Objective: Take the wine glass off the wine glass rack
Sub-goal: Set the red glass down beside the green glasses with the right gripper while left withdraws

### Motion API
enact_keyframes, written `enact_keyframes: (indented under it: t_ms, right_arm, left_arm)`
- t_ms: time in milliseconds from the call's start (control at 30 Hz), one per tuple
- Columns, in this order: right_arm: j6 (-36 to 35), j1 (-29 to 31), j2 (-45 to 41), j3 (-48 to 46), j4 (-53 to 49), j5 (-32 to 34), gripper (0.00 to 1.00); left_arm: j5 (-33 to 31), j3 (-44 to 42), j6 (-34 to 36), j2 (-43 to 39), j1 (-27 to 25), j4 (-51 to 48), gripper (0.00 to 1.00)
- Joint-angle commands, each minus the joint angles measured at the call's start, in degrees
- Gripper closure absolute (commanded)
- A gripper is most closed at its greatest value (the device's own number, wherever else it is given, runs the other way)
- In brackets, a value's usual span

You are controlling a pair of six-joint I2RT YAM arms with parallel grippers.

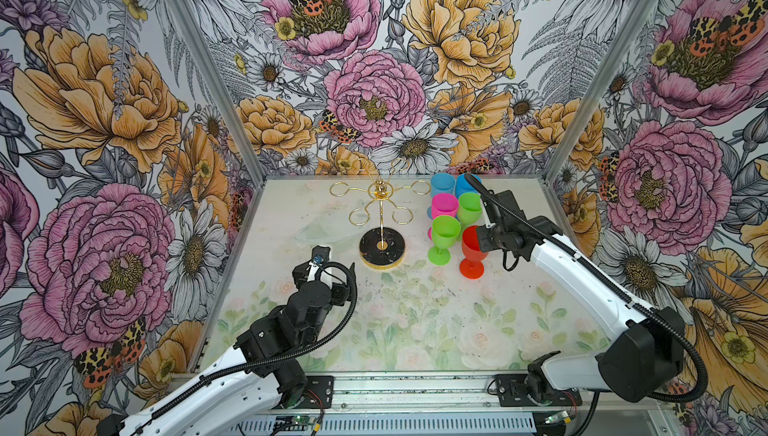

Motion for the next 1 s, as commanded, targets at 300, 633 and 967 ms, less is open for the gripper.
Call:
enact_keyframes:
  t_ms: [300,633,967]
  right_arm:
    - [1.0,-3.2,2.8,1.6,5.1,-3.5,1.00]
    - [1.8,-4.8,4.3,1.4,6.9,-4.8,1.00]
    - [2.3,-6.1,6.1,2.0,8.1,-6.7,1.00]
  left_arm:
    - [0.7,0.8,-1.0,-1.6,0.5,-1.0,0.02]
    - [0.6,0.9,-0.9,-1.7,0.5,-0.9,0.02]
    - [1.1,1.0,-1.0,-1.0,0.5,-0.9,0.02]
